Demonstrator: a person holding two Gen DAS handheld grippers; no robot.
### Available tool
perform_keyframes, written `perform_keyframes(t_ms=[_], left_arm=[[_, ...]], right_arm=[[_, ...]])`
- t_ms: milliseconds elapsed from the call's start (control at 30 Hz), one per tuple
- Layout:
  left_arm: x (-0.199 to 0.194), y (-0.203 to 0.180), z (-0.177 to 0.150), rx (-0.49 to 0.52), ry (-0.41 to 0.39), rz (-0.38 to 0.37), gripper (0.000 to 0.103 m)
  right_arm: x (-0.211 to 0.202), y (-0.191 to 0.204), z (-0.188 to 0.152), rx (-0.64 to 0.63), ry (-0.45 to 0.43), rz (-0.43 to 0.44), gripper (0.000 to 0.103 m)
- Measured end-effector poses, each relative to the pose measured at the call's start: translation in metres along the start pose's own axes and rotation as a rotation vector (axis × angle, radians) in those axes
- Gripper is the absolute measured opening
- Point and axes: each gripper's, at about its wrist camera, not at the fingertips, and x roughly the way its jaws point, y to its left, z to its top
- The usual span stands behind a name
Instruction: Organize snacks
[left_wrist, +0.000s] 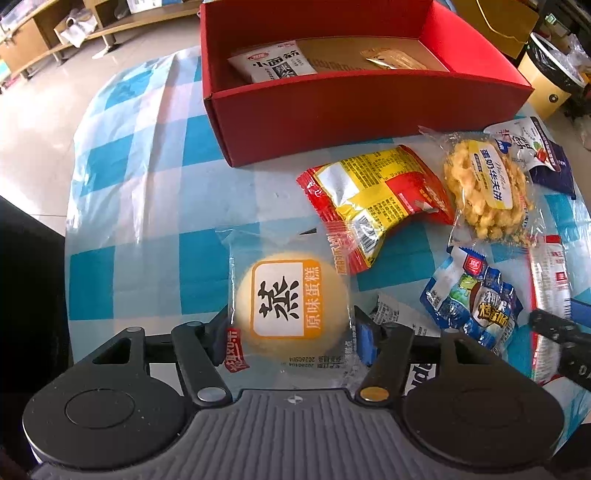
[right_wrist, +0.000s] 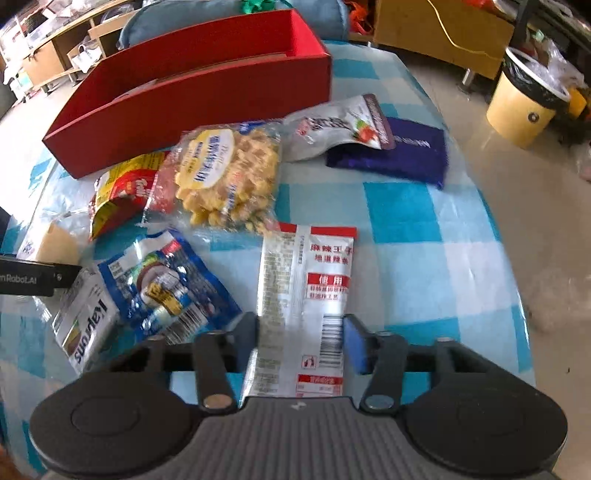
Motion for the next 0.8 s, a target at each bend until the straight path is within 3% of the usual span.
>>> perform_keyframes(t_ms=[133, 500, 800], left_arm=[[-0.006, 0.001, 0.000, -0.006, -0.007, -0.016, 0.067], [-0.021, 0.007, 0.002, -0.023, -0.033, -0.037, 0.065], [-0.045, 0.002, 0.010, -0.032, -0.091, -0.060, 0.065]], right_arm=[[-0.010, -0.006, 0.000, -0.020, -0.022, -0.026, 0.043], [-0.041, -0.009, 0.010, -0.002, -0.126, 0.031, 0.043], [-0.054, 0.003, 0.037, -0.030, -0.205, 0.079, 0.043]])
